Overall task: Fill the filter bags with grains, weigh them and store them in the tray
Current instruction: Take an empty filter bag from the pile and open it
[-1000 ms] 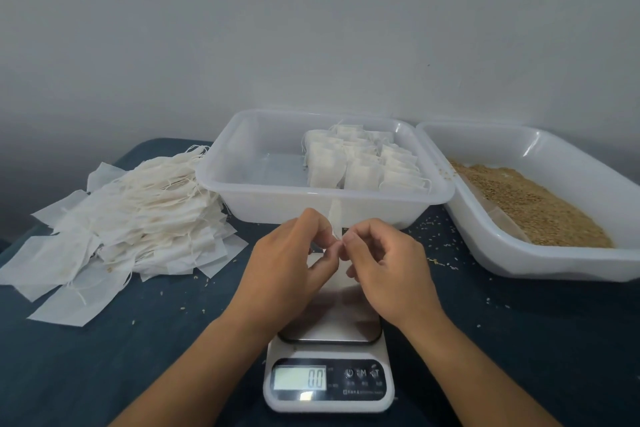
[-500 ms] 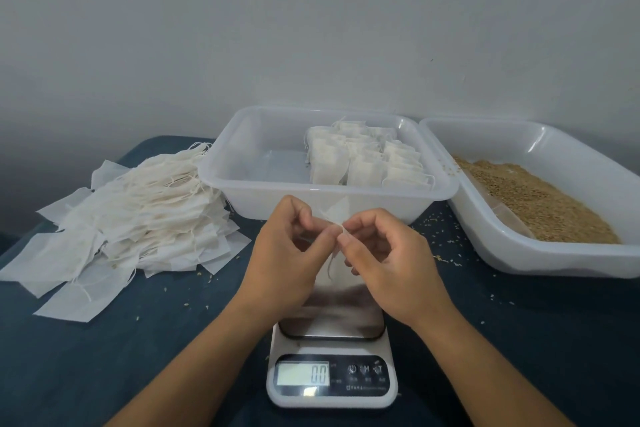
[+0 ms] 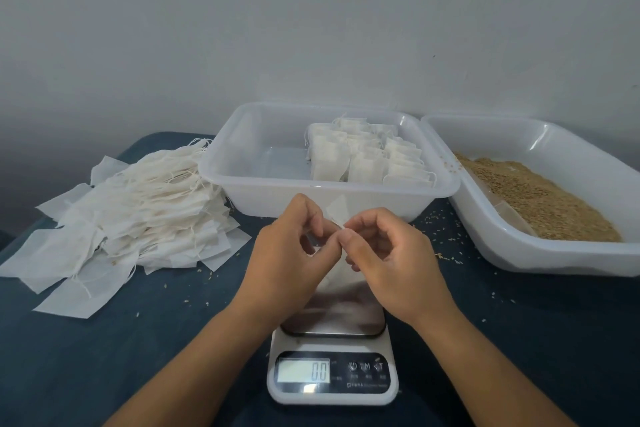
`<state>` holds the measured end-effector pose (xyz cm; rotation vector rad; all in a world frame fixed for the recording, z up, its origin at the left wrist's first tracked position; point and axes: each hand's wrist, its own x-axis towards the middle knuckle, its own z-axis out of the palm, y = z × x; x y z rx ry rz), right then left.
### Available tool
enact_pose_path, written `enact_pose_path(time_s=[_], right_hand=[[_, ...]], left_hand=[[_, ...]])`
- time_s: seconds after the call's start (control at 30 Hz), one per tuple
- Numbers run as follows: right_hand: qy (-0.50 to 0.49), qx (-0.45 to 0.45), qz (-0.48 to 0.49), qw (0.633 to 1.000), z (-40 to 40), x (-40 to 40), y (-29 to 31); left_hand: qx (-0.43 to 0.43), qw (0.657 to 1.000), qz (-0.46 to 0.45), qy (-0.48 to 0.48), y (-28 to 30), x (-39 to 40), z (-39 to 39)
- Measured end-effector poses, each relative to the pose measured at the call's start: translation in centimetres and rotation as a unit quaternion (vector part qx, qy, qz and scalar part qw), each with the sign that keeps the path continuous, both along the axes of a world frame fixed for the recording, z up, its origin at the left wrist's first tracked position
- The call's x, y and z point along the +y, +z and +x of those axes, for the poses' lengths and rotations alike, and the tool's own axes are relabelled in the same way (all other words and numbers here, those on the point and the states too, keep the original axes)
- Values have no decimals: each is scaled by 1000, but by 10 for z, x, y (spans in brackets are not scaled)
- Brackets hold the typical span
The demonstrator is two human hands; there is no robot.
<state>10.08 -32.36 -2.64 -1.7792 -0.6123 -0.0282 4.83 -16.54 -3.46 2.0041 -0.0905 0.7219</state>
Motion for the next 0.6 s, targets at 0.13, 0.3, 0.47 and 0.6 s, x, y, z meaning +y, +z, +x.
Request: enact_pose_path(time_s=[0.13, 0.3, 0.47, 0.6], right_hand=[[-3, 33, -4, 999, 1, 1, -1], [-18, 23, -16, 999, 2, 0, -2], [-26, 22, -14, 999, 1, 1, 1], [-17, 5, 0, 1000, -1, 0, 3]], left_hand=[[-44, 991, 129, 18, 0, 4, 1], [-80, 978, 190, 17, 0, 4, 1], [-24, 999, 31, 3, 0, -2, -2], [11, 996, -84, -5, 2, -3, 0]])
